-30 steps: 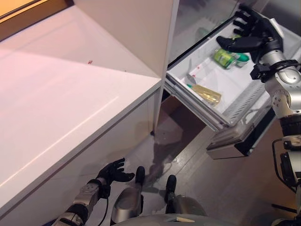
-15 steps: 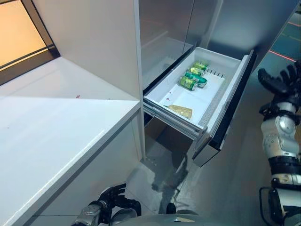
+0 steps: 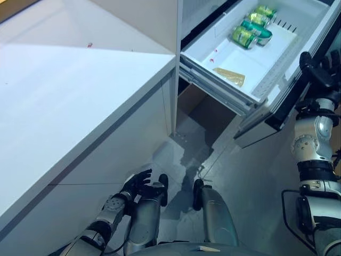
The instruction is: Put drinks into fridge and close the fridge
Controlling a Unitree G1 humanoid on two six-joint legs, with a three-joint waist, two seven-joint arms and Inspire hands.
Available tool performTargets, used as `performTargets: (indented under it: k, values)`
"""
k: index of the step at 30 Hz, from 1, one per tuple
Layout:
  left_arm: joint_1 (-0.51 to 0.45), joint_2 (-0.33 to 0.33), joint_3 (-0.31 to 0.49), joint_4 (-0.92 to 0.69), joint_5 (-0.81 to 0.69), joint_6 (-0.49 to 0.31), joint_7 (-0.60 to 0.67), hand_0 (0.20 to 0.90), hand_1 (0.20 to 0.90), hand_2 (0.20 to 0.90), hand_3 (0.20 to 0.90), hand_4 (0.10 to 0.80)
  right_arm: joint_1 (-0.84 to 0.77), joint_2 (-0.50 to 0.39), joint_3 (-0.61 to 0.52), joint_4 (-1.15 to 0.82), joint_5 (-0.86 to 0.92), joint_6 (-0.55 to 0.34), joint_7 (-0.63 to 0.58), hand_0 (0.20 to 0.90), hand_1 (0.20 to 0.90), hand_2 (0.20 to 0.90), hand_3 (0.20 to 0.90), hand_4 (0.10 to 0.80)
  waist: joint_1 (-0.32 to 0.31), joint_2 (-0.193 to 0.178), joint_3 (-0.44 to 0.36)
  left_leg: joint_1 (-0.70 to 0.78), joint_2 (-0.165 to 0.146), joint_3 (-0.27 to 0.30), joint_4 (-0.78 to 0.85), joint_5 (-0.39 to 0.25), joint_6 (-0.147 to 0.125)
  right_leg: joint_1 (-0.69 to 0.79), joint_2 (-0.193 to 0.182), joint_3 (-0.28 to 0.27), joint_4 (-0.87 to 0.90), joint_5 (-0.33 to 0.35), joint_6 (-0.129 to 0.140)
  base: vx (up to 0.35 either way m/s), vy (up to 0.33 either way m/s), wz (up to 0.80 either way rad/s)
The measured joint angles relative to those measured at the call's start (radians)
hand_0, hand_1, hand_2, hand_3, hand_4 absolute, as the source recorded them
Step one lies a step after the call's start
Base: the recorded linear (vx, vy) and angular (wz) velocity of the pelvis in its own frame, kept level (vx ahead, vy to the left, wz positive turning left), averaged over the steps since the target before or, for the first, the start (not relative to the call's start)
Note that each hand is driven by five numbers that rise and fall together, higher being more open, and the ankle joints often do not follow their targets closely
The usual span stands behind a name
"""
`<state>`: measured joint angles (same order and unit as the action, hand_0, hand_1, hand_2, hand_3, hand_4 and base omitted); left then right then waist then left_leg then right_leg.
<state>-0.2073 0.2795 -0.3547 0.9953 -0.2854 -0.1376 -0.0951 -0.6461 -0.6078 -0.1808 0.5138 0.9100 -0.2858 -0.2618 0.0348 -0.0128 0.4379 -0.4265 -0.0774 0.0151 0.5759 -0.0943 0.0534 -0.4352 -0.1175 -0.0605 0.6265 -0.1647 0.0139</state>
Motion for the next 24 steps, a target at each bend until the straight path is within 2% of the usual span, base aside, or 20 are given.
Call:
performTargets:
  k: [9,17,24]
  values:
    - [0.004,-0.013,0.022,0.006,-0.031,0.001,0.013,0.9,0.9,0.9,0.9,0.8,-0.022,-0.002,0.001,0.001,0.08,0.039,0.098,0.9,0.9,0.9,0.9,0.8,-0.01,0.0,0.004,-0.022,-0.011,0.007,0.027,-0.001,0.003,-0.031,-0.008,0.016,0.04,-0.003,0.004,0.036,0.06,-0.01]
    - [0.012,-0.026,0.037,0.021,-0.03,-0.003,0.007,0.9,0.9,0.9,0.9,0.8,-0.013,0.004,0.003,0.0,0.149,0.129,0.207,0.9,0.9,0.9,0.9,0.8,-0.014,0.007,0.007,0.015,-0.011,-0.023,0.016,-0.001,0.002,0.016,-0.009,-0.007,0.032,-0.003,0.005,0.097,0.029,0.03]
    - [0.049,-0.024,0.059,0.021,-0.03,-0.02,0.0,0.9,0.9,0.9,0.9,0.8,-0.011,0.011,0.089,0.0,0.149,0.18,0.277,0.9,0.9,0.9,0.9,0.8,-0.003,0.015,0.004,0.084,-0.011,-0.05,-0.058,0.0,0.0,0.093,-0.015,-0.042,-0.04,0.0,-0.001,0.088,0.038,0.06]
